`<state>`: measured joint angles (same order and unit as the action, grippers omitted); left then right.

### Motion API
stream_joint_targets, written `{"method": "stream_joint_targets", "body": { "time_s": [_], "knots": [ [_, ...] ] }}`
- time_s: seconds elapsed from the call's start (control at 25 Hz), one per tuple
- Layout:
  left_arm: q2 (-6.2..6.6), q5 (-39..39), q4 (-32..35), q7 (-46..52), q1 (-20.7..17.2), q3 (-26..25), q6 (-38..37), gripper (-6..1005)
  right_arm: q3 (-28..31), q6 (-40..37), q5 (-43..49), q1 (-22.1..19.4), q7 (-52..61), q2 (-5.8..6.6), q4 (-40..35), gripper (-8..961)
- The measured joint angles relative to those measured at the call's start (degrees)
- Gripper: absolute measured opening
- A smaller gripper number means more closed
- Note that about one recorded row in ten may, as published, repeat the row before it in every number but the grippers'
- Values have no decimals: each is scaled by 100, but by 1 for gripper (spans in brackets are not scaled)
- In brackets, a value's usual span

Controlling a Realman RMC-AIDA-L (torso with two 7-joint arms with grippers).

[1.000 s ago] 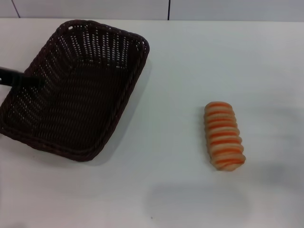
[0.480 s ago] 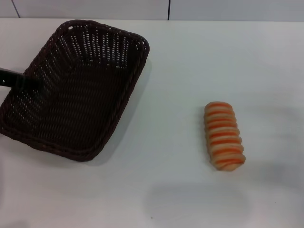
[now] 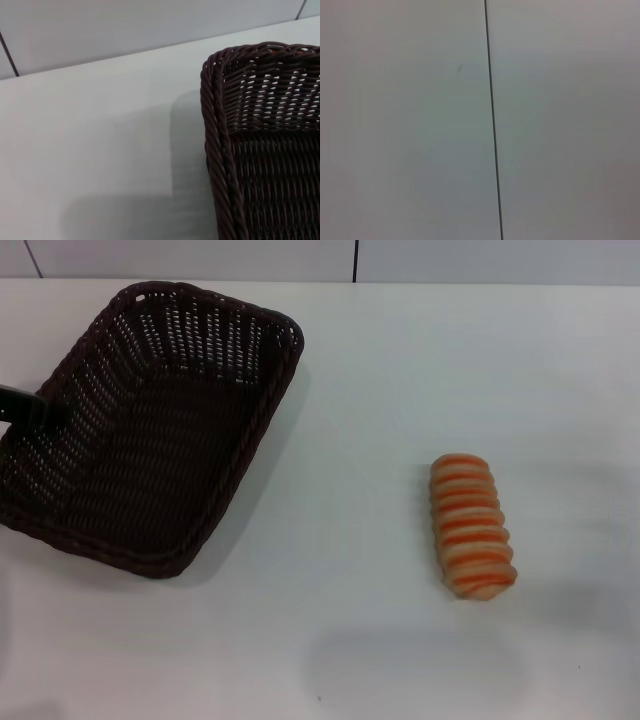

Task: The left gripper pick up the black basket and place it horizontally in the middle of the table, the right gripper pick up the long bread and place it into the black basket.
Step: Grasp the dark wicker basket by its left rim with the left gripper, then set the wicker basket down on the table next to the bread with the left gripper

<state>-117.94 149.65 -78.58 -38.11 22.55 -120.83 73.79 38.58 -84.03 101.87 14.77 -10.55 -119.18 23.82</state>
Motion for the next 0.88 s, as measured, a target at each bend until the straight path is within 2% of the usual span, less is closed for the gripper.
{"method": "stream_joint_targets", "body": {
  "time_s": [0.28, 0.48, 0.68, 0.72, 0.76, 0.88],
  "knots": [
    [1, 3, 46, -24, 22, -3, 33, 232, 0, 0, -1, -1, 0, 0, 0, 588],
    [19, -79, 29, -195, 86, -122, 70, 208, 0, 0, -1, -18, 0, 0, 0, 588],
    [65, -407, -128, -785, 310, -688, 551, 202, 0, -2, -1, -46, 42, 0, -1, 589],
    [105, -577, -215, -1046, 427, -951, 811, 202, 0, -6, -1, -56, 92, 0, -9, 589],
    [105, -577, -215, -1046, 427, -951, 811, 201, 0, -6, -1, -56, 92, 0, -9, 589],
    [218, -816, -278, -1330, 584, -1159, 1163, 200, 0, -24, -1, -80, 141, 0, -17, 589]
  ]
}}
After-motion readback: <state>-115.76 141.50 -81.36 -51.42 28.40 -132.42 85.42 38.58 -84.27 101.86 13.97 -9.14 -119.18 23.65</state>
